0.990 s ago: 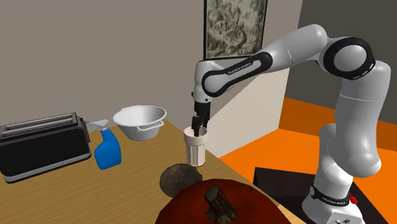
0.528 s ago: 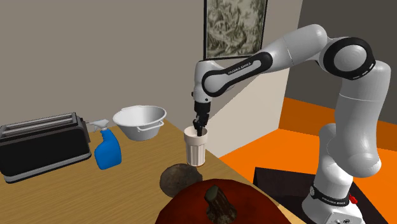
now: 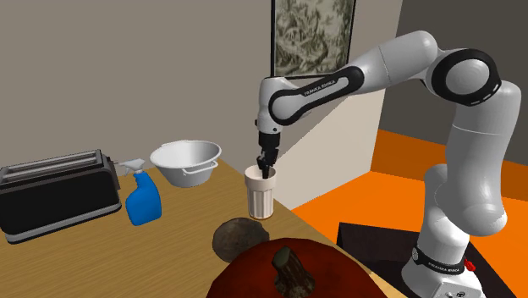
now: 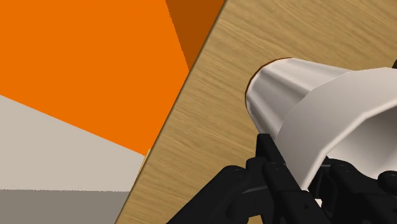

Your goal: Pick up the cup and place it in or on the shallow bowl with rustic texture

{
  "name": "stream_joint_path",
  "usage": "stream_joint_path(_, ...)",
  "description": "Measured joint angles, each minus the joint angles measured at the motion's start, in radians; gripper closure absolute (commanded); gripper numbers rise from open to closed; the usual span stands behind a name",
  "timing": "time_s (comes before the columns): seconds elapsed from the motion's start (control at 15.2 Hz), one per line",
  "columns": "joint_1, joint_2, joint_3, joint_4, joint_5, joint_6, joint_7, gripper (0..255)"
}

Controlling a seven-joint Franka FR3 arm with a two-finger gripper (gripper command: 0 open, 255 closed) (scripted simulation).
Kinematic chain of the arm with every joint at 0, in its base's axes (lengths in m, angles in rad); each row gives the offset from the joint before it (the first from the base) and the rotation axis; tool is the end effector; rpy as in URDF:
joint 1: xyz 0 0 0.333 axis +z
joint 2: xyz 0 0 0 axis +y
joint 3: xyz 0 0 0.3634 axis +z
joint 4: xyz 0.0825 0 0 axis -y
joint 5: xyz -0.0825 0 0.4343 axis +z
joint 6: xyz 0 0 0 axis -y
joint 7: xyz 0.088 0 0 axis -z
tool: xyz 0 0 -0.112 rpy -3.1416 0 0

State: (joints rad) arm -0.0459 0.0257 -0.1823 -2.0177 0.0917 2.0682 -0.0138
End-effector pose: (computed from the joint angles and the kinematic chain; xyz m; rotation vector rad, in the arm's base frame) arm 0.5924 -0.1316 0.4606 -3.0430 0.3933 -0.0527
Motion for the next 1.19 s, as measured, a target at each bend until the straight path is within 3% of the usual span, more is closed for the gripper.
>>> stream_joint_path(1.19, 0.001, -0.042, 0.001, 0.192, -0.016, -0.232, 0.025, 255)
